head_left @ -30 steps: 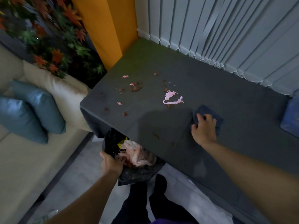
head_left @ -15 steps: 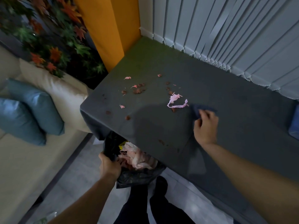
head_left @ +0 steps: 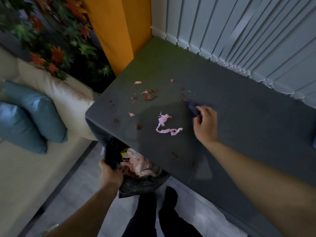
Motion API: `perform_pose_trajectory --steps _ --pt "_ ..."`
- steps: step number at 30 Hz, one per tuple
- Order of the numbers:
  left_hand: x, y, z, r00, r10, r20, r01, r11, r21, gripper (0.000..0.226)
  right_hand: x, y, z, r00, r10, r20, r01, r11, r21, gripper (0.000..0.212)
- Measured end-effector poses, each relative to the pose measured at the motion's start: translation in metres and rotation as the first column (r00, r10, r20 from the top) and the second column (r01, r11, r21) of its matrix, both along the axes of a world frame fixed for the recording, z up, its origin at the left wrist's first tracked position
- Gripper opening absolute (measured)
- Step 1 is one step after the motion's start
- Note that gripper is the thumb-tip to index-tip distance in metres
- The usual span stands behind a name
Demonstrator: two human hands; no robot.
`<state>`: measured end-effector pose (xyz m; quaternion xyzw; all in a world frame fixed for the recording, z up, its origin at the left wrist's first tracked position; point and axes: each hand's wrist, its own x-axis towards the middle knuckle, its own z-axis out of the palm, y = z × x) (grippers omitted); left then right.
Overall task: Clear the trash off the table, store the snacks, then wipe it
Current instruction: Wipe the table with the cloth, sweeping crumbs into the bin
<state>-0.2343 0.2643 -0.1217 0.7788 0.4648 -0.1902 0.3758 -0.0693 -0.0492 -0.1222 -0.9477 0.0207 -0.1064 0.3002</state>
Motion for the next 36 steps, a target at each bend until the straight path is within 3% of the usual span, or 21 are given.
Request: perform_pose_trajectory --steps 3,9,11,14,19,23,25,29,36 --pt "0.002 0.006 0.0 1.0 0.015 0.002 -0.015 1.0 0.01 0.053 0.014 0.007 -0.001 0.984 -0.107 -0.142 0.101 0.993 -0.055 0.037" --pt "0.004 0.014 -0.003 0.999 0.053 0.014 -0.053 0.999 0.012 0.051 -0.02 0.05 -0.002 0.957 0.289 -0.039 -0.288 0.957 0.033 0.035" --pt "0.004 0.018 -0.004 0.997 0.069 0.016 -0.07 0.997 0.015 0.049 -0.014 0.056 -0.002 0.981 0.192 0.003 -0.192 0.98 0.061 0.035" --pt "0.005 0.023 -0.003 0.997 0.08 0.007 -0.08 0.996 0.027 0.051 -0.007 0.068 -0.004 0.994 0.055 -0.099 -0.052 0.998 0.033 0.038" --pt "0.007 0.029 -0.004 0.997 0.073 0.002 -0.073 0.997 -0.001 0.051 -0.029 0.091 0.0 0.902 0.422 -0.089 -0.417 0.906 0.067 0.037" --pt "0.007 0.032 -0.007 0.999 0.045 -0.012 -0.045 0.998 -0.035 0.051 -0.023 0.095 -0.002 0.988 0.145 -0.055 -0.143 0.989 0.038 0.039" --pt "0.005 0.032 -0.008 0.999 0.043 -0.011 -0.043 0.998 -0.048 0.051 -0.027 0.098 -0.004 0.987 0.128 -0.096 -0.129 0.992 -0.001 0.041" --pt "0.001 0.03 -0.009 0.999 0.05 -0.007 -0.05 0.997 -0.062 0.05 -0.05 0.119 -0.006 0.941 0.323 -0.097 -0.323 0.946 0.02 0.042" --pt "-0.002 0.029 -0.006 0.998 0.062 -0.007 -0.062 0.995 -0.079 0.053 -0.105 0.163 -0.005 0.733 0.676 -0.077 -0.673 0.737 0.062 0.042"
